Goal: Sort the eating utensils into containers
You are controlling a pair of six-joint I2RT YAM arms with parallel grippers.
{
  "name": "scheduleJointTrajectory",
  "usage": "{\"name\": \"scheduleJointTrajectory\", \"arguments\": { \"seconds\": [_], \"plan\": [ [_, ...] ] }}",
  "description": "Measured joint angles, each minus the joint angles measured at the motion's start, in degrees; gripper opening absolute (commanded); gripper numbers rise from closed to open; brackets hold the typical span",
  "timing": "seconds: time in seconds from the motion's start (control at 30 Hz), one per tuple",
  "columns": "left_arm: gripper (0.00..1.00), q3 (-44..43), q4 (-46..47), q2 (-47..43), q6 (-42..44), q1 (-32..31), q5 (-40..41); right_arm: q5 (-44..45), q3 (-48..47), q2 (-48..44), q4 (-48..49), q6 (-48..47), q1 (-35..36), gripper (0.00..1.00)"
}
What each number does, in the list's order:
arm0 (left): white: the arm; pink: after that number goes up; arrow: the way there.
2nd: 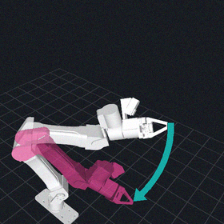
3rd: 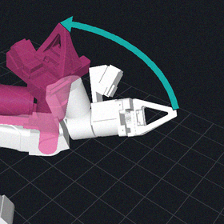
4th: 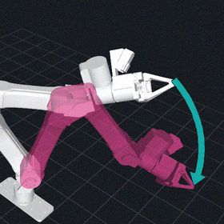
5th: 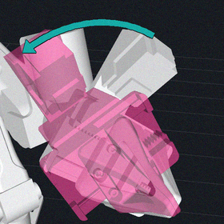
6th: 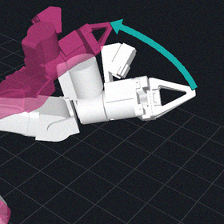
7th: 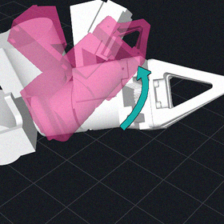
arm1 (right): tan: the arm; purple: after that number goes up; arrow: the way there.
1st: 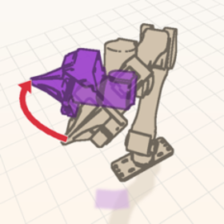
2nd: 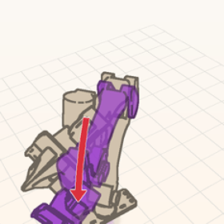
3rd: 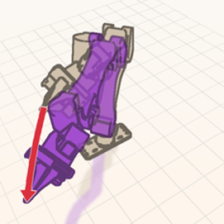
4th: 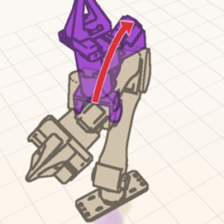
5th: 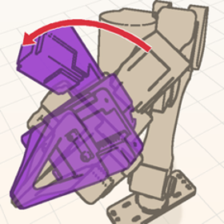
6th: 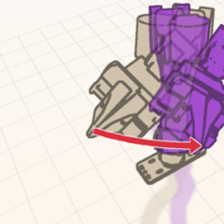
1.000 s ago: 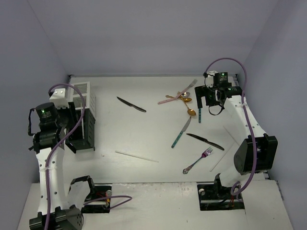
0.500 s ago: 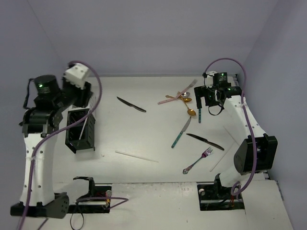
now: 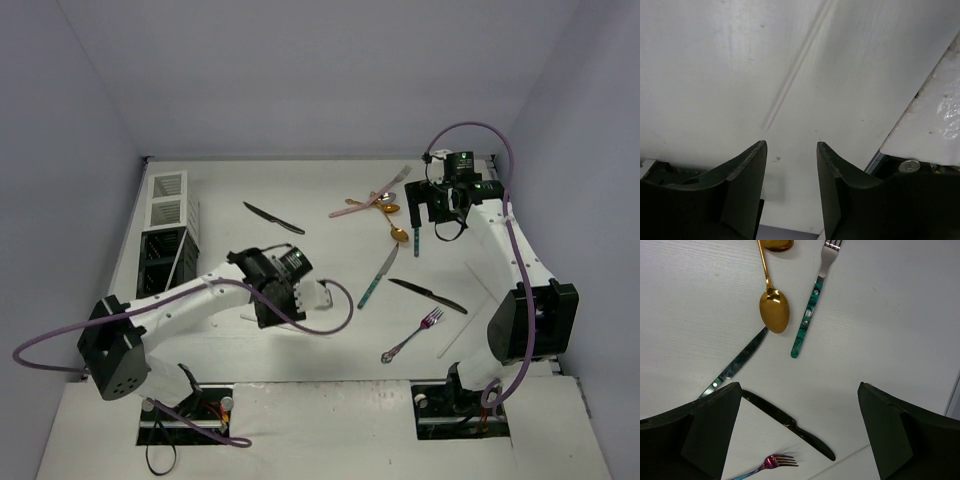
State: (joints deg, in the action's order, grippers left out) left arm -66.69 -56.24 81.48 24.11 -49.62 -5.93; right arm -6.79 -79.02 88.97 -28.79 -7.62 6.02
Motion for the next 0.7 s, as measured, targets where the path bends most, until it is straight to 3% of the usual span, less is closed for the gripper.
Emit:
{"name": "scheduleJointTrajectory", "arguments": {
  "seconds": [0.23, 0.6, 0.7],
  "plan": [
    [0.39, 3.56, 1.57, 5.39, -0.35, -10.2, 5.69, -0.04, 0.0, 0.64, -0.17, 0.0, -0.42, 1.0],
    [0.38, 8.41, 12.03, 11.82, -1.08, -11.89, 8.92, -0.06, -0.2, 2.1, -0.29, 0.0, -0.46, 1.0],
    [0.32, 9.69, 14.85, 13.0, -0.54, -11.88, 8.99, -0.06, -0.27, 2.24, -0.33, 0.0, -0.46, 1.0]
  ]
}}
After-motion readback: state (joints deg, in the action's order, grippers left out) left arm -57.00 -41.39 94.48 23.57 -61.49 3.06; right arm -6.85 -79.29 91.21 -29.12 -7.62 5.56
